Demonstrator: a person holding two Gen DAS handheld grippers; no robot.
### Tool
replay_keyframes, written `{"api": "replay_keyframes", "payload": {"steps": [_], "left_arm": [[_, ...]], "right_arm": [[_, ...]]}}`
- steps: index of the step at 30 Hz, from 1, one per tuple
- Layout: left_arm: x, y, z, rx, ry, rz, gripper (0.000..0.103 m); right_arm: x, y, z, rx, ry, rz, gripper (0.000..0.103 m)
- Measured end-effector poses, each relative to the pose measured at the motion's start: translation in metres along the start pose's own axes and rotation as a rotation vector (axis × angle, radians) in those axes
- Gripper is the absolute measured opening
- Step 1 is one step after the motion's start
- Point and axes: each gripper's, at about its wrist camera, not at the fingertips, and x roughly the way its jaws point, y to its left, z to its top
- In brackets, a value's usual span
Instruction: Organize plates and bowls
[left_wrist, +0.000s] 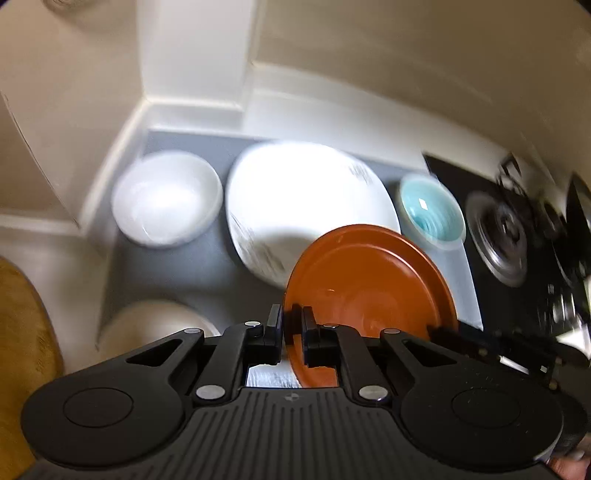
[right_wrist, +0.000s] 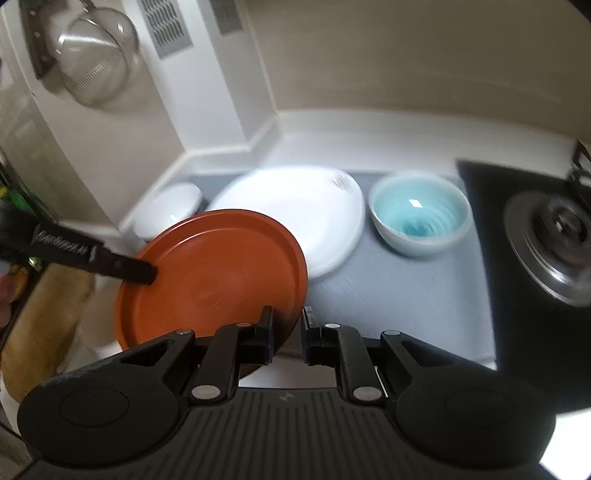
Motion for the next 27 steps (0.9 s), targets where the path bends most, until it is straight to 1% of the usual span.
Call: {"api": "replay_keyframes", "payload": {"steps": [4,6,7,8,10,13,16,19,22,23,25,27], "left_arm": [[0.006,0.0,0.033,-0.003,-0.052,0.059,0.01],[0.012,0.005,0.049,-0.054,-0.069,0.08,0.01],[0.015,0.008,0.055,-0.075,-0.077,0.083,0.01],[0.016,0.011,0.06,-0.093,-0.085,0.071,0.01],[0.017,0.016,0.069,-0.13,-0.1,0.057,0.01],[0.021,0.017,0.078,-0.15,-0.129,0.055,0.01],[0.034,0.016,0.085,-0.157,-0.142,0.06,0.01],[0.054,0.02,0.087,-0.185,-0.129,0.058,0.01],[0.078,0.021,0.085,-0.173,-0.11,0.065,0.008],[0.086,0.022,0.084,-0.172,-0.094,0.063,0.007],[0.103,0.024,0.082,-0.174,-0.059,0.053,0.006],[0.116,0.028,0.08,-0.183,-0.047,0.041,0.006]], "right_arm": [[0.03,0.003,0.041,0.016,-0.022,-0.017,0.016],[0.044,0.002,0.06,0.058,-0.029,-0.009,0.015],[0.049,0.002,0.069,0.057,-0.037,-0.006,0.014],[0.05,0.002,0.075,0.059,-0.053,-0.017,0.012],[0.051,0.003,0.087,0.059,-0.09,-0.021,0.012],[0.055,0.003,0.095,0.05,-0.107,-0.027,0.011],[0.066,0.001,0.097,0.027,-0.101,-0.047,0.011],[0.082,-0.007,0.097,0.031,-0.076,-0.062,0.011],[0.104,-0.016,0.091,0.022,-0.051,-0.063,0.011],[0.112,-0.02,0.089,0.019,-0.031,-0.07,0.011],[0.125,-0.029,0.087,0.053,0.005,-0.075,0.011],[0.134,-0.033,0.085,0.049,0.021,-0.084,0.01]]}}
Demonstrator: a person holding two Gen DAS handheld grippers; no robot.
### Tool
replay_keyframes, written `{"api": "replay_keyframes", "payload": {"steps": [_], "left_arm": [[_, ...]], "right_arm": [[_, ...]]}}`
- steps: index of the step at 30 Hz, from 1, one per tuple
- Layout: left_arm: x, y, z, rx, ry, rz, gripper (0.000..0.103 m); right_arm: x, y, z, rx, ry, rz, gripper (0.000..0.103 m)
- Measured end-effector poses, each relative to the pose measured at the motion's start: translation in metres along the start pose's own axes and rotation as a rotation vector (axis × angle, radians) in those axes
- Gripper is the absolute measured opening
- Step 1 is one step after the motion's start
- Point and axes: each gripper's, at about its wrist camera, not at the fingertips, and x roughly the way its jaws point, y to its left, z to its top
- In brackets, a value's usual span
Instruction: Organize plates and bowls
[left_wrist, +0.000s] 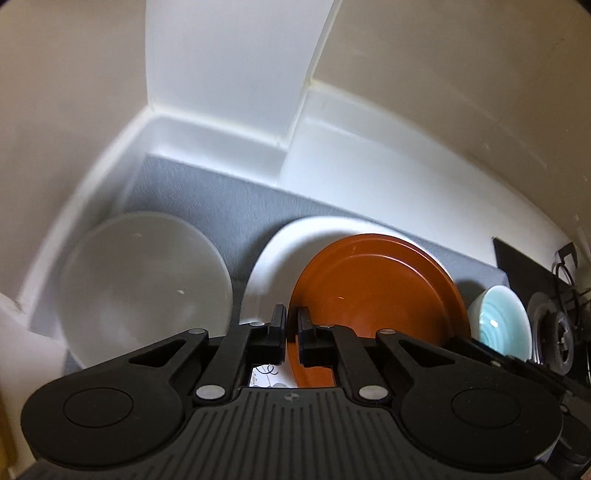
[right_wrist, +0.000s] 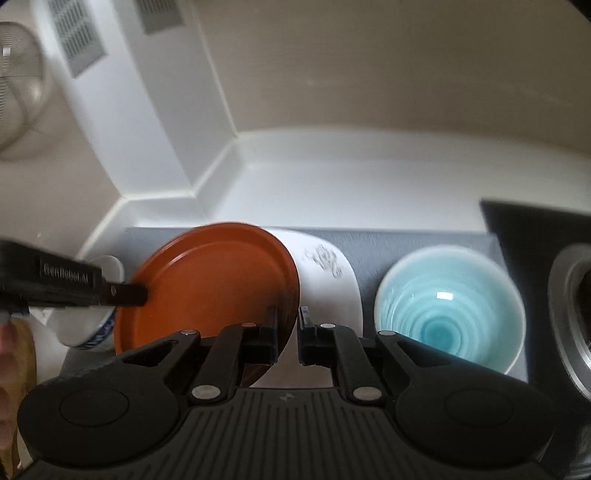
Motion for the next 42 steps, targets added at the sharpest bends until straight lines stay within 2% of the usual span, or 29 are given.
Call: {"api": "replay_keyframes", "payload": {"steps": [5,11,16,18,19,20,21,22,23,26,28,30,32,36,37,38,39,41,42], "left_arm": [[0.025,0.011,-0.004,-0.036,0.03,-0.037,0.006],[0.026,-0.002,-0.014,0.098,-0.056,0.026,0.006],[0.024,0.007,-0.012,0.064,-0.022,0.006,0.007],[0.012,0.01,-0.013,0.072,-0.034,0.012,0.011],[0.001,0.013,-0.013,0.072,-0.051,-0.003,0.021],[-0.012,0.017,-0.015,0.066,-0.076,-0.035,0.034],[-0.027,0.023,-0.018,0.051,-0.106,-0.063,0.041],[-0.043,0.032,-0.021,0.031,-0.138,-0.08,0.049],[-0.056,0.041,-0.026,0.015,-0.163,-0.089,0.053],[-0.084,0.079,-0.041,-0.058,-0.223,-0.045,0.064],[-0.087,0.106,-0.048,-0.114,-0.228,0.003,0.063],[-0.081,0.129,-0.051,-0.169,-0.214,0.02,0.058],[-0.072,0.145,-0.049,-0.222,-0.185,0.013,0.039],[-0.055,0.159,-0.043,-0.261,-0.169,-0.018,0.026],[-0.053,0.161,-0.042,-0.261,-0.172,-0.036,0.019],[-0.051,0.162,-0.042,-0.266,-0.174,-0.05,0.013],[-0.049,0.162,-0.041,-0.275,-0.176,-0.064,0.011],[-0.045,0.165,-0.044,-0.296,-0.177,-0.072,0.01],[-0.043,0.166,-0.043,-0.305,-0.176,-0.075,0.01]], "right_arm": [[0.021,-0.007,-0.01,-0.012,0.042,-0.024,0.01],[0.031,-0.002,-0.015,-0.083,0.035,-0.04,0.011],[0.032,-0.003,-0.015,-0.082,0.03,-0.035,0.01],[0.029,-0.005,-0.013,-0.053,0.028,-0.03,0.022],[0.025,-0.007,-0.011,-0.037,0.015,-0.016,0.045],[0.019,-0.006,-0.01,-0.029,-0.008,0.0,0.067],[0.013,-0.005,-0.009,-0.031,-0.034,0.002,0.073],[0.005,-0.003,-0.008,-0.038,-0.06,-0.005,0.078],[-0.002,-0.002,-0.007,-0.039,-0.083,-0.004,0.078],[-0.023,0.003,-0.005,-0.009,-0.148,0.015,0.079],[-0.03,0.013,-0.004,-0.01,-0.162,0.057,0.086],[-0.029,0.029,-0.003,-0.02,-0.152,0.111,0.091],[-0.023,0.048,-0.001,-0.05,-0.132,0.173,0.094],[-0.003,0.093,0.004,-0.161,-0.083,0.187,0.093],[0.001,0.102,0.005,-0.182,-0.078,0.191,0.089],[0.007,0.11,0.006,-0.199,-0.066,0.197,0.08],[0.013,0.116,0.007,-0.208,-0.047,0.202,0.074],[0.028,0.125,0.008,-0.204,-0.001,0.205,0.057],[0.036,0.128,0.009,-0.196,0.018,0.209,0.053]]}}
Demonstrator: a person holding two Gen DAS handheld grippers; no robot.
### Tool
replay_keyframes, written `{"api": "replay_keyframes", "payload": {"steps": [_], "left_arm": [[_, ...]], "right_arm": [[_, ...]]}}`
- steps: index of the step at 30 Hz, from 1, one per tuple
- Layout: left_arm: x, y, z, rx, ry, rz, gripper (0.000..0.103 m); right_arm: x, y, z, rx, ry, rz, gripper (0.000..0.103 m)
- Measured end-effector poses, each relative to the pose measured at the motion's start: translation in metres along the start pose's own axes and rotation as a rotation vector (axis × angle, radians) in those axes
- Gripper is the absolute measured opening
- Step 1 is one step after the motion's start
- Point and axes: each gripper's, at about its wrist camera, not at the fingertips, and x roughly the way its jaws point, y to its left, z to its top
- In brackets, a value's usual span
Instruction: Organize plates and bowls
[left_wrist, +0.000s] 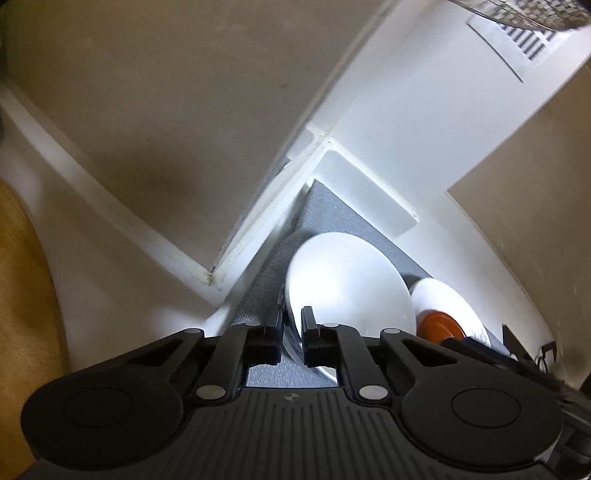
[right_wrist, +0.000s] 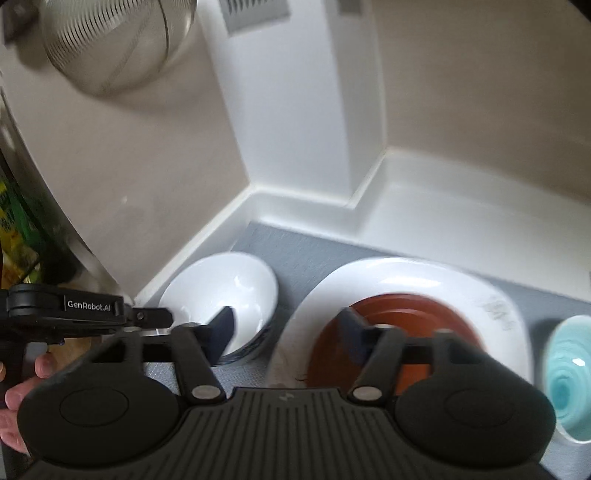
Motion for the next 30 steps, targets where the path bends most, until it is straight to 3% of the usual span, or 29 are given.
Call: {"api": "replay_keyframes", "payload": {"steps": [6,8,9,16,22,30], "left_arm": [[-0.005,0.009,0.0,-0.015,0.037,-0.042,0.011],[-0.009,0.016,-0.003,-0.023,0.072,-0.047,0.011],[-0.013,0.021,-0.003,-0.033,0.092,-0.05,0.011],[-0.038,0.031,-0.018,-0.002,0.122,-0.038,0.012],[-0.03,0.039,-0.007,-0.106,0.12,-0.089,0.012],[-0.012,0.042,-0.006,-0.119,0.115,-0.071,0.016]], "right_arm": [[0.024,0.019,0.002,-0.036,0.096,0.052,0.035],[0.025,0.025,0.0,-0.041,0.116,0.048,0.015],[0.023,0.026,-0.001,-0.034,0.124,0.053,0.014],[0.012,0.044,-0.019,-0.029,0.185,0.072,0.013],[0.021,0.039,-0.012,-0.001,0.175,0.042,0.017],[0.04,0.035,-0.014,0.044,0.201,0.057,0.022]]}}
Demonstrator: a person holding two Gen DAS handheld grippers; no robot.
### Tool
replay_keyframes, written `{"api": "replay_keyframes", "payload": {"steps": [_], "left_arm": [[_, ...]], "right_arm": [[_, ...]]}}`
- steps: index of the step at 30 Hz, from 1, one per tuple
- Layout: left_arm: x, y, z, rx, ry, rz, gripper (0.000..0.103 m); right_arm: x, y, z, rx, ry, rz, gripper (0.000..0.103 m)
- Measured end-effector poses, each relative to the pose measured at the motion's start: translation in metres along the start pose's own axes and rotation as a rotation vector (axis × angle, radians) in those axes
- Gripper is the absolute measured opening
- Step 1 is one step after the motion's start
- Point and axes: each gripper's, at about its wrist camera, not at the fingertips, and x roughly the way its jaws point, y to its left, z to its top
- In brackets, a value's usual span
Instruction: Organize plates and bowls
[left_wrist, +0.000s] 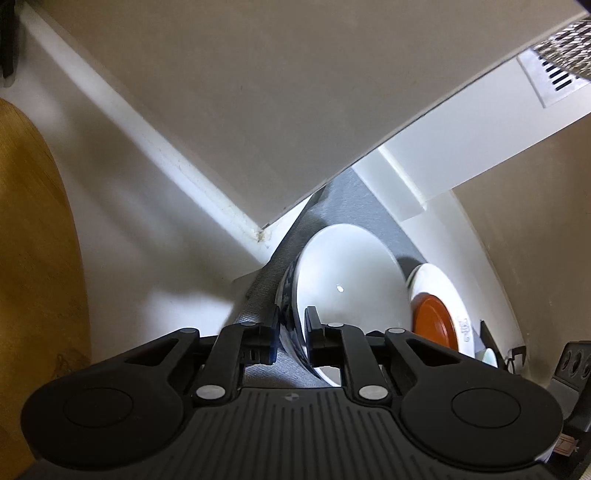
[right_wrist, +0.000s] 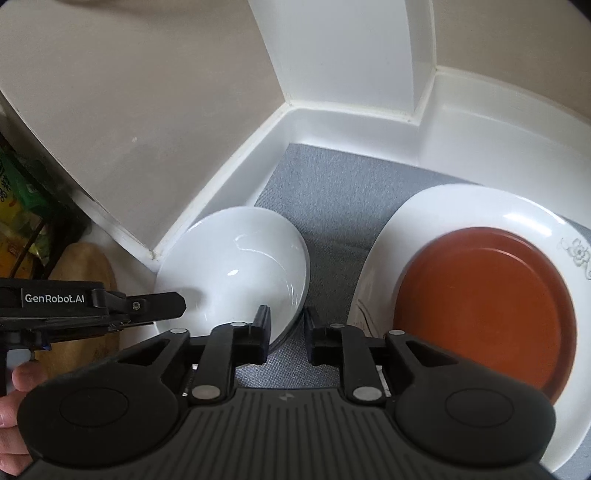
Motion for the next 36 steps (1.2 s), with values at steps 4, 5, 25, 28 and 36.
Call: {"api": "replay_keyframes", "payload": {"steps": [4,5,25,28,36], "left_arm": [[-0.013,-0.021,-0.004,0.073,0.008,0.09,0.013],[-0.018,-0.028,-0.007,0.105,-0.009,0.107,0.013],[-0.028,-0.219,-0.069,0.4,0.086,0.085,0.013],[-0.006,-0.262,-0.084,0.479,0.12,0.083,0.013],[0.069,-0.333,-0.106,0.531,0.209,0.147,0.013]], "right_arm": [[-0.012,0.007,-0.001,-0.025,-0.044,-0.006,0.018],[-0.019,0.01,-0.002,-0.043,-0.063,-0.002,0.018],[-0.182,-0.11,-0.056,0.122,-0.308,-0.05,0.019],[-0.204,-0.151,-0.063,0.165,-0.33,-0.079,0.019],[-0.203,-0.239,-0.066,0.203,-0.308,-0.153,0.018]]}}
